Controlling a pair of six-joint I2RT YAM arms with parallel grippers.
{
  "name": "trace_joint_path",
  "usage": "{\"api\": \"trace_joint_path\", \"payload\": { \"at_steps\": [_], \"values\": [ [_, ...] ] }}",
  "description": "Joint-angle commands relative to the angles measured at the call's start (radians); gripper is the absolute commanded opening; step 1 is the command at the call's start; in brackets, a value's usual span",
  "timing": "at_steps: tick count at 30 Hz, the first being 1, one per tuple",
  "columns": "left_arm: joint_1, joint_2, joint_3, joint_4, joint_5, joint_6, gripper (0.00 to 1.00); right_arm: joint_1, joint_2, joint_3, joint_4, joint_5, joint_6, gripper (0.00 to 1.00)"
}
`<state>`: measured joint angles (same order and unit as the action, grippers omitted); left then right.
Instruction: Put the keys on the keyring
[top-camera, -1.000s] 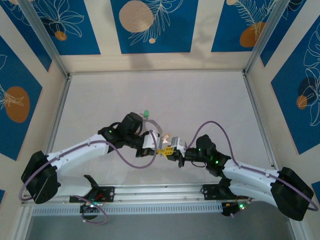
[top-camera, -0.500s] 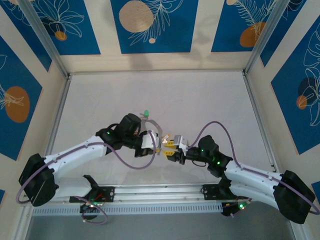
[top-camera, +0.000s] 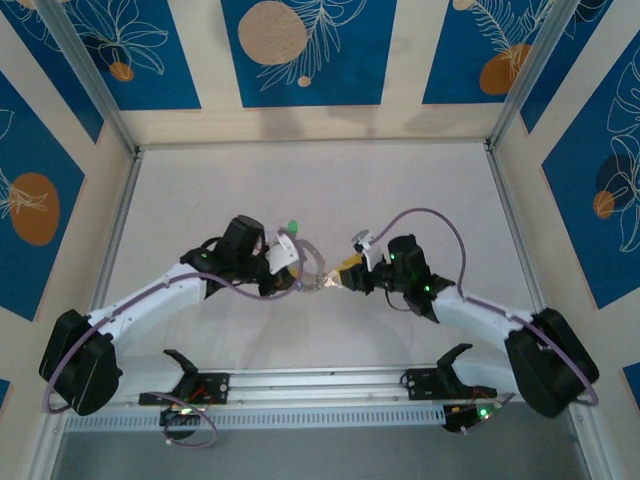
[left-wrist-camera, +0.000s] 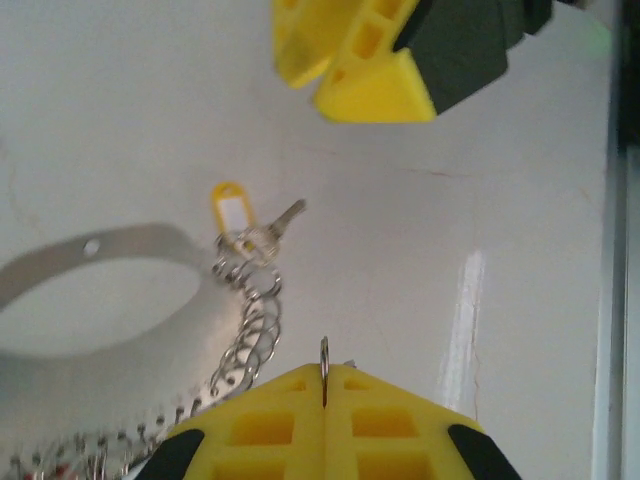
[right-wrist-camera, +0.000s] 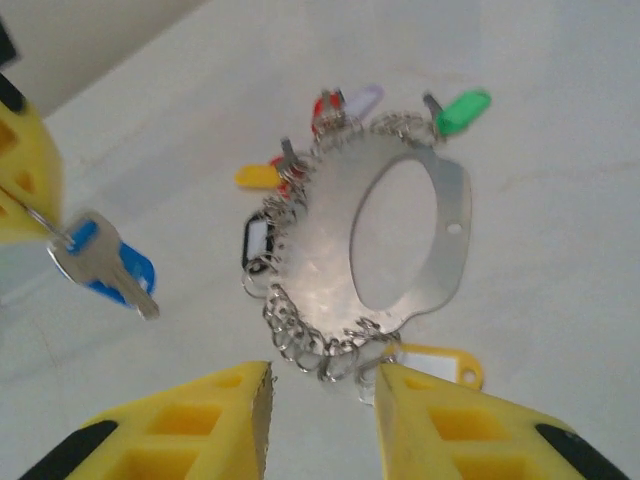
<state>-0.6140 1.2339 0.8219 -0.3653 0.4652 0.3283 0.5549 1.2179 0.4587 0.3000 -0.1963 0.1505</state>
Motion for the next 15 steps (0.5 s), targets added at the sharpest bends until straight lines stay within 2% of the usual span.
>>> {"api": "trace_joint_path", "payload": {
  "at_steps": [1, 3, 6, 9, 13, 15],
  "values": [
    [0.075, -0.047, 0.014, -0.087, -0.008, -0.187, 0.00, -0.013, 0.121, 0.115, -0.183, -0.146, -0.049, 0.30],
    [0.130, -0.079, -0.013, -0.116, -0.027, -0.227, 0.00, 0.007, 0.187, 0.159, -0.229, -0.196, -0.129, 0.27],
    [0.203, -0.114, -0.074, -0.114, -0.077, -0.250, 0.00, 0.061, 0.244, 0.163, -0.198, -0.207, -0.254, 0.29],
    [0.224, -0.125, -0.094, -0.098, -0.109, -0.272, 0.00, 0.095, 0.304, 0.195, -0.205, -0.206, -0.315, 0.33],
    [0.228, -0.125, -0.075, -0.102, -0.148, -0.271, 0.00, 0.116, 0.359, 0.223, -0.206, -0.121, -0.339, 0.40],
    [0.229, -0.131, -0.071, -0.097, -0.152, -0.275, 0.00, 0.088, 0.344, 0.241, -0.209, -0.101, -0.222, 0.40]
  ]
}}
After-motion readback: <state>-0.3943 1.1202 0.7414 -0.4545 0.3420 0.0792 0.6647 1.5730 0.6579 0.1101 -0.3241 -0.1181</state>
